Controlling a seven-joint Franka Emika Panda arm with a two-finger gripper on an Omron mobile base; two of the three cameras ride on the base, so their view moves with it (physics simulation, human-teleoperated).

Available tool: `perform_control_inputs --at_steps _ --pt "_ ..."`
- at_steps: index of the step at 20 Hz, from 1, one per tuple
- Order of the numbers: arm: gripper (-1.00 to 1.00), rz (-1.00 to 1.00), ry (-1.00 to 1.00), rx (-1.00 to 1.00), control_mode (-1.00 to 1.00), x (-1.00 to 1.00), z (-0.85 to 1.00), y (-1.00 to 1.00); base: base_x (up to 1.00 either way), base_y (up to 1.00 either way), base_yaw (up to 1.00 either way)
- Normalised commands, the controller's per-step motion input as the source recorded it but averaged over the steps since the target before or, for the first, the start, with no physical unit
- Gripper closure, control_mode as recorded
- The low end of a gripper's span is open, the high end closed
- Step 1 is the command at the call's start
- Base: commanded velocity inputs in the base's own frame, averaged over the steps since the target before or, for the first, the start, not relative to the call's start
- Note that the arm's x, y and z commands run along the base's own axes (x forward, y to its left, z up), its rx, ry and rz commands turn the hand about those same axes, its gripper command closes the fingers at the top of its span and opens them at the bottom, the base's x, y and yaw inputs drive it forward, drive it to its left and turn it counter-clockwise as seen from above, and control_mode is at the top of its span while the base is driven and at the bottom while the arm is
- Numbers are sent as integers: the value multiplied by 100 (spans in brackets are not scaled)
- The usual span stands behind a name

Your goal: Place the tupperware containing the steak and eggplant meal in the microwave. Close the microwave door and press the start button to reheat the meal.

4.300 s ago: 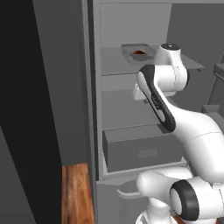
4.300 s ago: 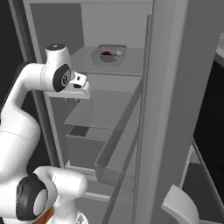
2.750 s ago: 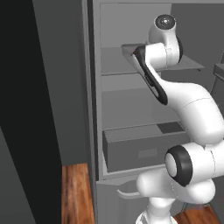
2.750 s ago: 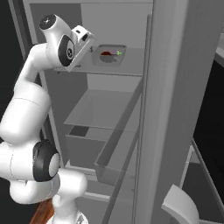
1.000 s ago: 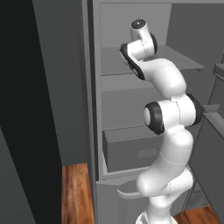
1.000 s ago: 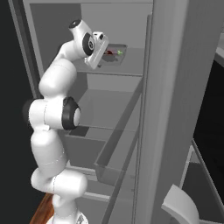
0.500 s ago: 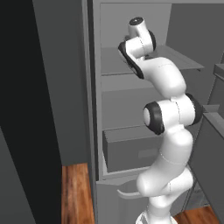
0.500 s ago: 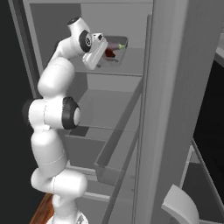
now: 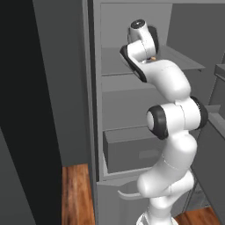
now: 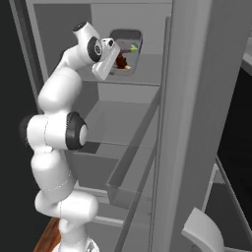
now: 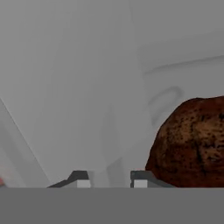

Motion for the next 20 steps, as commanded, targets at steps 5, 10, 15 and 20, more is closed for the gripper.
perform_control_inputs --at_steps 5,10,15,20 --pt "100 0 -19 -7 -100 -14 34 0 0 0 0" --pt "100 0 -9 -6 -100 -9 33 15 0 0 0" --pt "100 0 -1 1 -100 -40 -3 11 0 0 0" --pt "100 0 -9 11 -100 -99 -6 11 0 0 0"
